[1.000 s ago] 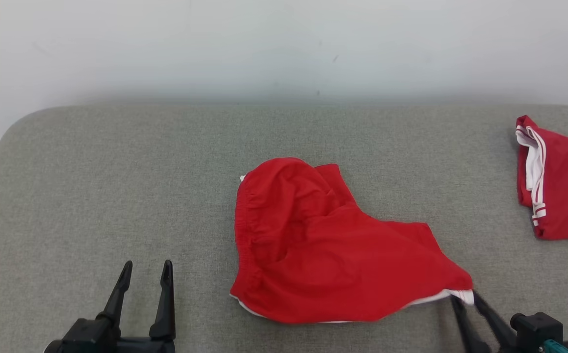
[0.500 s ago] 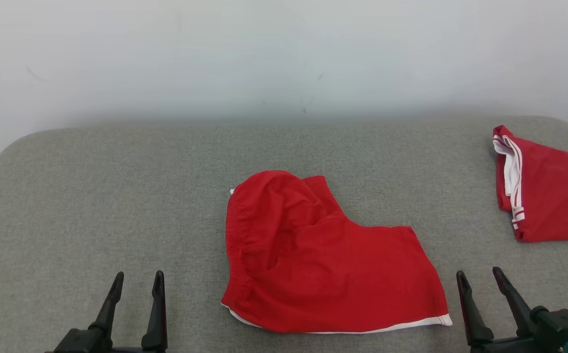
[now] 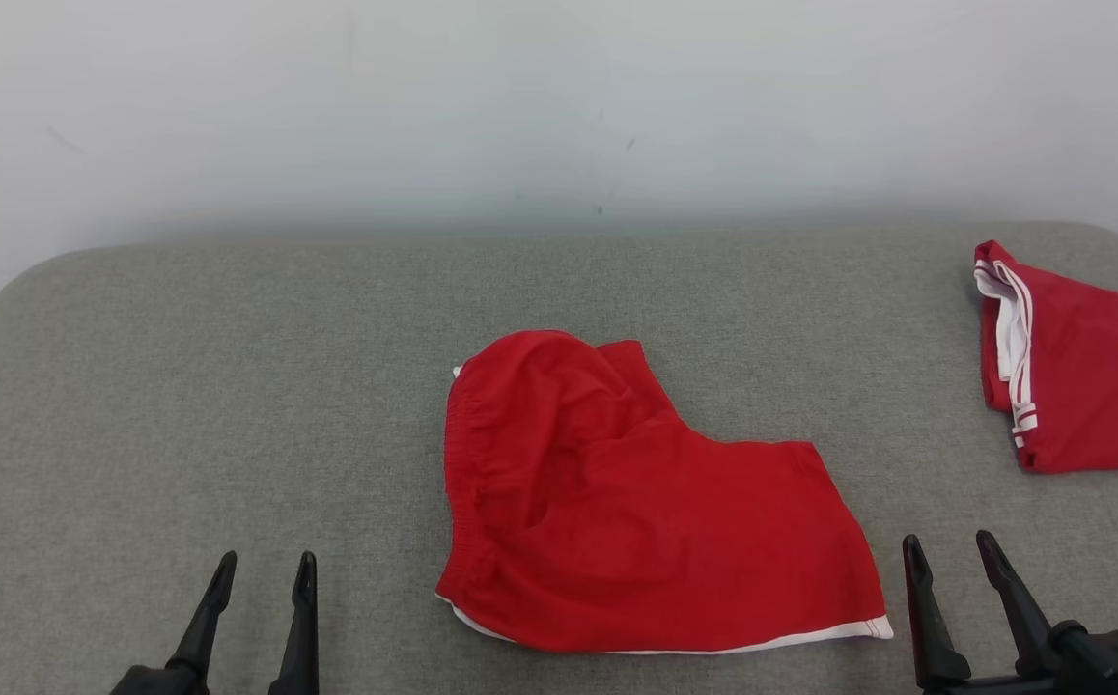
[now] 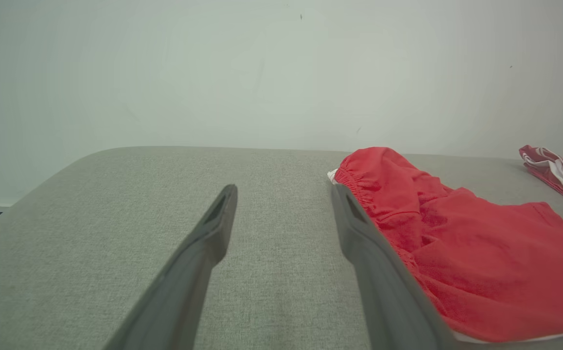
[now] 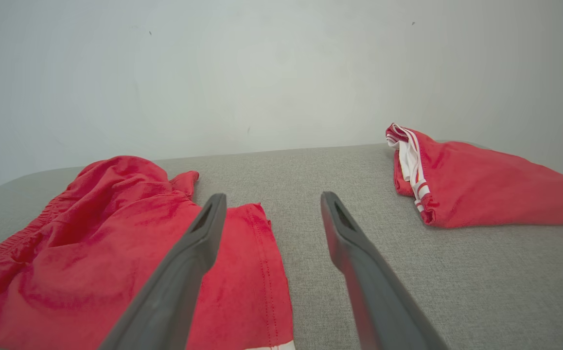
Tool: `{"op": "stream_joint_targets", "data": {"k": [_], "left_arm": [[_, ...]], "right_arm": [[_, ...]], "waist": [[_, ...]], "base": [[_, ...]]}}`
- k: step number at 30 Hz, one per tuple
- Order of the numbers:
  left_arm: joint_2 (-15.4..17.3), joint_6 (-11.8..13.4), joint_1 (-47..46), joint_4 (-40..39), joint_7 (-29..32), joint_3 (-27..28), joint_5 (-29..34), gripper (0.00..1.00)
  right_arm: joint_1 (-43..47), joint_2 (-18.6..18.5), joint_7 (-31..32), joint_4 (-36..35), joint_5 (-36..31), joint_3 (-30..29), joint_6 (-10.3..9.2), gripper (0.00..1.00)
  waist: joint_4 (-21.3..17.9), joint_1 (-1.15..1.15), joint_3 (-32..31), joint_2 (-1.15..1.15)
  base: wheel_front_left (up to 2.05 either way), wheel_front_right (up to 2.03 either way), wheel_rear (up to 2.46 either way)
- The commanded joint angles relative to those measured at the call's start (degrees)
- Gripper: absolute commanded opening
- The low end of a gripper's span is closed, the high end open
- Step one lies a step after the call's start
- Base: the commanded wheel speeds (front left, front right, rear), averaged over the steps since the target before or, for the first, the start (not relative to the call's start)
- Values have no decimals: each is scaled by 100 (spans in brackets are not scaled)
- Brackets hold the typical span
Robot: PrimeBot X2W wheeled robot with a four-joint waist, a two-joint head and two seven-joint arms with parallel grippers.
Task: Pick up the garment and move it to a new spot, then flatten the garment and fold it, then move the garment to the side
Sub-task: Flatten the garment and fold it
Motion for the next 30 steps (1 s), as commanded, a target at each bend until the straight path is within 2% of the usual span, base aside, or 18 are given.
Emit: {"op": "stream_joint_targets", "data": {"k": [1,8,12,17,24,30], "left_arm": [[18,12,51,-23,-17,10,28,100],[45,12,124,13,-17,18,57,100],[211,12,44,100,-17,-265,37,100],[548,12,-249,365,-17,-892,-102,100],[1102,12,-831,1033,-17,-2069,-365,100],[1327,12,-1273,1356,-17,-2672,-576,100]], "right_arm": [[22,8,-52,3,-23,-27,-16,100],[43,-28,-45,52,-60,-51,-16,100],[-22,-101,-46,196,-58,-5,-16,100],[-167,-272,-39,601,-34,143,-16,100],[-469,-437,-43,1238,55,390,-16,100],[-653,-450,-45,1612,125,634,-16,100]], "waist": [[10,0,8,0],[51,0,18,0],[64,0,59,0],[52,0,189,0],[3,0,473,0],[-50,0,628,0]], "base": [[0,0,0],[0,0,0],[0,0,0],[0,0,0],[0,0,0],[0,0,0]]}}
